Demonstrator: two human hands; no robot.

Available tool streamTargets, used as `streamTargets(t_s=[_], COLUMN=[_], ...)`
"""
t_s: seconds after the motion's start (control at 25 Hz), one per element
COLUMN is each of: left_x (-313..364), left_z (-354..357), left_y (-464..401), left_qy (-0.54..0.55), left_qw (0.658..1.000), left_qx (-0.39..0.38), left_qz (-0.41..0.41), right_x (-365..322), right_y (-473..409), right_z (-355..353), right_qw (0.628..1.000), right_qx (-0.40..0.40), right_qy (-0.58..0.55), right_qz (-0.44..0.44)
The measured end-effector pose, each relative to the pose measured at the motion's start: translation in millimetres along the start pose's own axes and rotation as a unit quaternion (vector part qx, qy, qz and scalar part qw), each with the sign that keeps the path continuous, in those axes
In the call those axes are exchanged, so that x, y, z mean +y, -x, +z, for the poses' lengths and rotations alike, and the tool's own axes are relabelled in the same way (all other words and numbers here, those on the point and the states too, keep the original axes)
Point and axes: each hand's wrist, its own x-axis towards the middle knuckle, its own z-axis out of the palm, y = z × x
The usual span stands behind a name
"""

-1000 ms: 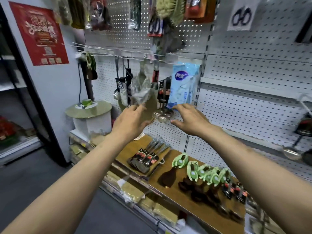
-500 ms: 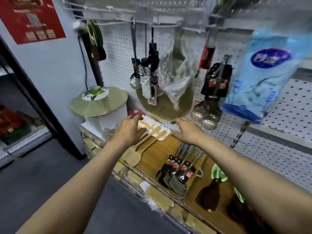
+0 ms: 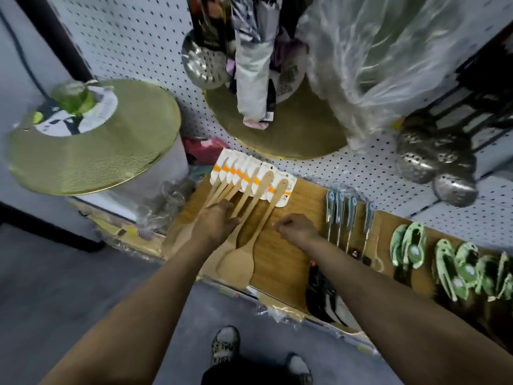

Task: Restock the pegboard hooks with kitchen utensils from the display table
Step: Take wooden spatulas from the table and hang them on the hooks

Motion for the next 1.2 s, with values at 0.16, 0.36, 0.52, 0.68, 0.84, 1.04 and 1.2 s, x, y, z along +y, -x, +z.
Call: streamTargets(t_s=[0.16, 0.36, 0.52, 0.68, 0.84, 1.04, 1.2], left_x=[-38.5, -49.4, -50.5, -44.1, -25.4, -10.0, 0.4], left_z=[26.0, 43.3, 47.6, 57.9, 76.9, 103.5, 107.4], left_y=[-48.8, -58.5, -63.3, -70.3, -79.8, -85.4, -77.9], left_qy=[0.012, 0.031, 0.037, 0.039, -0.004, -0.07, -0.08], left_qw=[0.998, 0.995, 0.992, 0.991, 0.991, 0.995, 0.992], left_qx=[-0.057, -0.084, -0.109, -0.122, -0.131, -0.075, -0.087], left_qz=[0.021, 0.049, 0.055, 0.025, -0.003, -0.02, -0.05], right_x=[-6.9, -1.4, 9.6, 23.7, 25.9, 41.0, 61.7], right_y=[-60.2, -93.7, -87.7, -44.5, -4.5, 23.3, 40.8], right_z=[56.9, 98.3, 93.9, 77.0, 51.7, 36.1, 27.9], right_qw=[0.991, 0.976, 0.932, 0.881, 0.833, 0.824, 0.819], right_qx=[0.01, 0.053, 0.079, 0.12, 0.137, 0.133, 0.145], right_qy=[-0.069, -0.078, -0.246, -0.4, -0.493, -0.509, -0.513], right_qz=[0.112, 0.198, 0.254, 0.222, 0.209, 0.211, 0.211])
